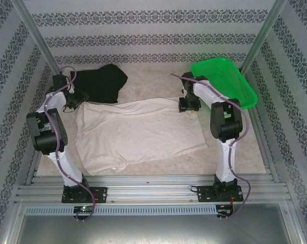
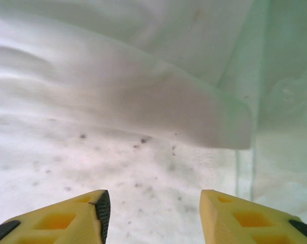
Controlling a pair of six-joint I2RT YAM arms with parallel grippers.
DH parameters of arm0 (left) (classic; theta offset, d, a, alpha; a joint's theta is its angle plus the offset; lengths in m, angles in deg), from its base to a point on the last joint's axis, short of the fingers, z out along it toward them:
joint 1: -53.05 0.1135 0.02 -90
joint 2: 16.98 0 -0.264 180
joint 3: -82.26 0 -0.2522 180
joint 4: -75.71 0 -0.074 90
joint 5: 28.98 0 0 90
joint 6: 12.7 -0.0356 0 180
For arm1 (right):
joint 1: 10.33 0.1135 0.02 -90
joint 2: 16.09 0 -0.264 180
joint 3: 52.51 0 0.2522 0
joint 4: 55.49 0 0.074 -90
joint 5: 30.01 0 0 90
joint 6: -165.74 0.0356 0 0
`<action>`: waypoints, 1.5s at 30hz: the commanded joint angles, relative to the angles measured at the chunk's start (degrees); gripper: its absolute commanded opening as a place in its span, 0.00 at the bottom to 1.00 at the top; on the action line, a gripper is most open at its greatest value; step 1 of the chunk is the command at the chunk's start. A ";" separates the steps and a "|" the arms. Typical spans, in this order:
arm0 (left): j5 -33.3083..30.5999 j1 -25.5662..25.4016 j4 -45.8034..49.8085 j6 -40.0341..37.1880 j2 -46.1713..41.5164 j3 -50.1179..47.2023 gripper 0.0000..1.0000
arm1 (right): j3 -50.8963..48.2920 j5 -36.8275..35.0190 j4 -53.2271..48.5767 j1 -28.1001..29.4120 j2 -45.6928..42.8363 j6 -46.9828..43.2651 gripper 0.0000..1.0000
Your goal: Fold and stack the t-shirts
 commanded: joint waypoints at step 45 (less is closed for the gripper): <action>1.10 -9.51 2.39 2.51 -18.69 -19.82 0.61 | 8.70 9.05 1.31 -0.63 4.23 11.19 0.57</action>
